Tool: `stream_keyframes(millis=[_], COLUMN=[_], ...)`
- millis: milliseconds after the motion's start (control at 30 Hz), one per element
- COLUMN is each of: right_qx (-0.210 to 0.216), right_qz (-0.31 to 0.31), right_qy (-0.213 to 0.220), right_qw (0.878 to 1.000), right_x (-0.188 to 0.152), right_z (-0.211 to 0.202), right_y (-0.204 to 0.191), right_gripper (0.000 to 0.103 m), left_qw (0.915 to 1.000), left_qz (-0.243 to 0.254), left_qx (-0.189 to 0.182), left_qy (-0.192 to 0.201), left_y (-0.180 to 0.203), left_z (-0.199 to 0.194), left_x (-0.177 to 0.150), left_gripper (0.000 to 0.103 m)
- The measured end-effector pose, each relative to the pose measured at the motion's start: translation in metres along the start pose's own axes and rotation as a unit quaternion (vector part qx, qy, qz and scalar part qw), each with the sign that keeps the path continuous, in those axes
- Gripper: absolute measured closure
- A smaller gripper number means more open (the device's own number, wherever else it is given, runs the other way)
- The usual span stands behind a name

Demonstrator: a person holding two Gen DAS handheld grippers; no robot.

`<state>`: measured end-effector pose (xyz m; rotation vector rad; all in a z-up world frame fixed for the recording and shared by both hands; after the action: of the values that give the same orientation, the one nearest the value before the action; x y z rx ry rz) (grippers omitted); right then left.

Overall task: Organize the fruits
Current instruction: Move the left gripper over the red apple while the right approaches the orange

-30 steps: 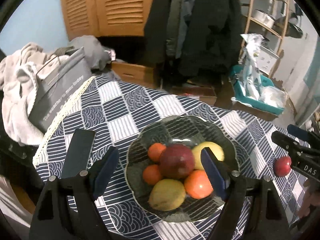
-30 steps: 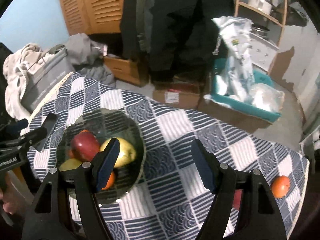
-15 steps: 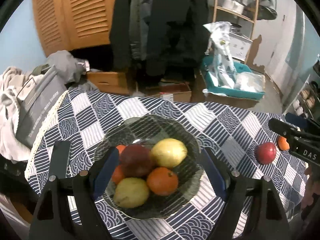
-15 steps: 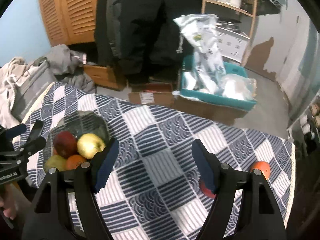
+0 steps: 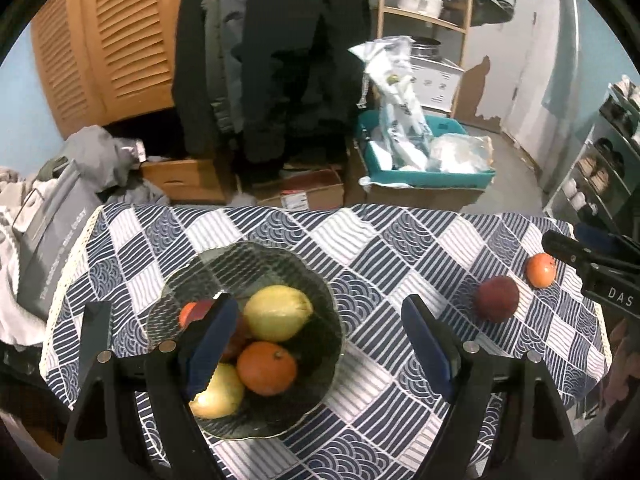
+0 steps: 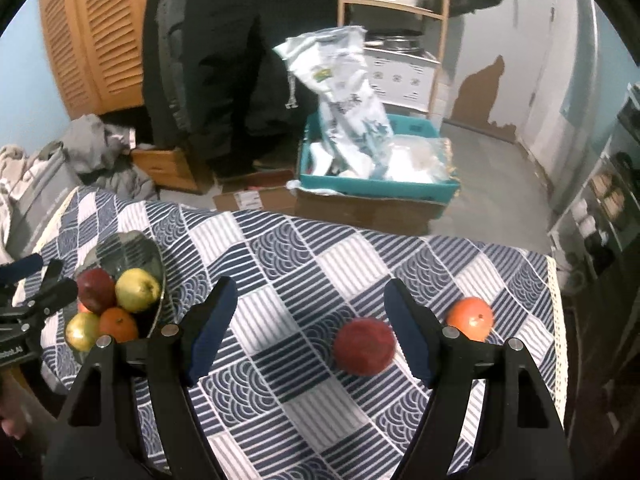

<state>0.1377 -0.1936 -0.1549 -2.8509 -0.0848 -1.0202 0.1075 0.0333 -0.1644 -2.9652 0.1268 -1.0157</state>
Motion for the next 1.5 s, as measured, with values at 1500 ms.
stream_keyframes(millis=[1500], right_qx=[-0.107], right_qz=[0.120], right_qy=[-0.038], right_qw=[0.986], right_x=[-0.063], right_z=[-0.005], right_y=[0.204], right_gripper=[0.019], left_qw=[0.9884], left_qz=[0.131], left_qx=[-0.059], left_qy=[-0.051], left_y=[0.186], left_z=[0.054], left_x=[0.000], left_gripper=[0.016])
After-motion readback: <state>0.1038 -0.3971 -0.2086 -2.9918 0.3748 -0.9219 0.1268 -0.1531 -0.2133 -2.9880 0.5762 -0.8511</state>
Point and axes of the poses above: each gripper's, at about its wrist camera, not at the fingertips, and z roughly the way its jaws point, y to its right, x to its top, the point moved 9 cm from there along z, roughly the way its jaws point, and after that the axes turned 4 degrees about z, right-handed, at the moved point
